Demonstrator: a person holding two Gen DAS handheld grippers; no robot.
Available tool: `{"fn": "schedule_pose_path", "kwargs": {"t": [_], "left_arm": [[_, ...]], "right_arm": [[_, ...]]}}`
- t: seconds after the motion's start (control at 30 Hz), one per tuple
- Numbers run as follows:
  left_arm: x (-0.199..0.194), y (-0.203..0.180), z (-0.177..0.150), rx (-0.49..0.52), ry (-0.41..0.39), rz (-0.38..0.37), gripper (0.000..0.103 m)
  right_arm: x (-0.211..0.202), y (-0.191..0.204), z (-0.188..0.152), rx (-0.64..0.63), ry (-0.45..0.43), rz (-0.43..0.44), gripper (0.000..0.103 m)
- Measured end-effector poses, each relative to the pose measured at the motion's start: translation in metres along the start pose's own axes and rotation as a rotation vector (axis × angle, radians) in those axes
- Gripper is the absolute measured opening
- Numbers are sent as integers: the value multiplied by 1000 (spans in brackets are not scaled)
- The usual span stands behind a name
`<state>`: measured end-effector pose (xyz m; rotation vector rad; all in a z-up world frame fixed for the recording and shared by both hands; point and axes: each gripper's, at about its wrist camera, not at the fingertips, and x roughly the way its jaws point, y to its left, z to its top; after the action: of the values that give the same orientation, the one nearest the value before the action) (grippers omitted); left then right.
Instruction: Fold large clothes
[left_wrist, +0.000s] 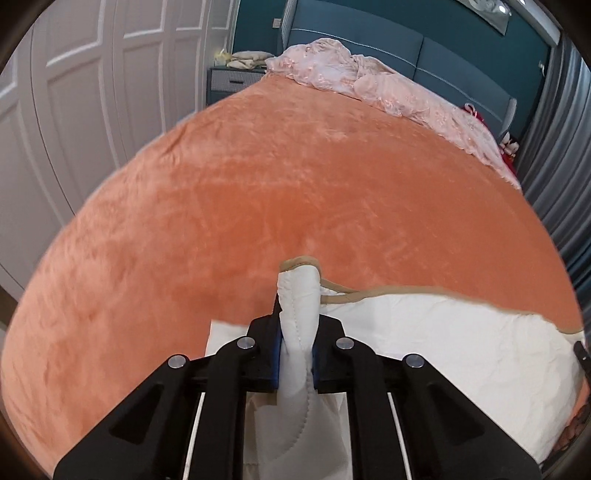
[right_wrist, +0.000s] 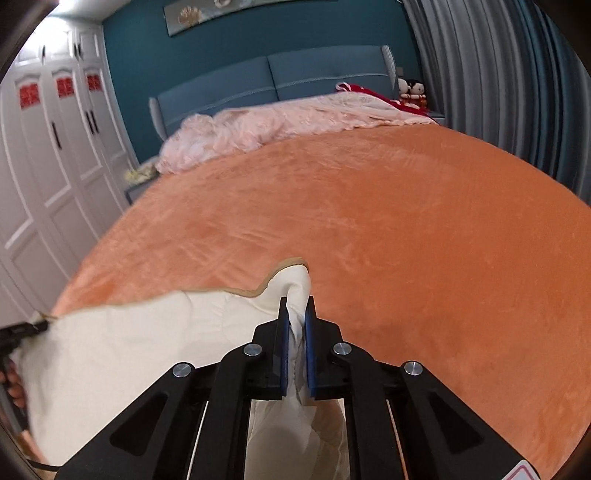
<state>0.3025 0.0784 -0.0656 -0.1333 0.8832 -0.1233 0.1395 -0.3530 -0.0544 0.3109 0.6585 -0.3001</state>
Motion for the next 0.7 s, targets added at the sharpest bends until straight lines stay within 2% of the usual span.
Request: {"fn": "schedule_pose_path", "kwargs": {"t": [0.23,0.53,0.7], "left_arm": [[49,-13,-16,62,60,117,11],[72,-15,-37,101,42,172,13],[75,-14,-41,92,30,170,14]], "right_arm": [[48,-9,-27,-1,107,-65,7],[71,-4,-48,-18,142,-99,8],[76,-4,-51,-20,150,-107,9]]}}
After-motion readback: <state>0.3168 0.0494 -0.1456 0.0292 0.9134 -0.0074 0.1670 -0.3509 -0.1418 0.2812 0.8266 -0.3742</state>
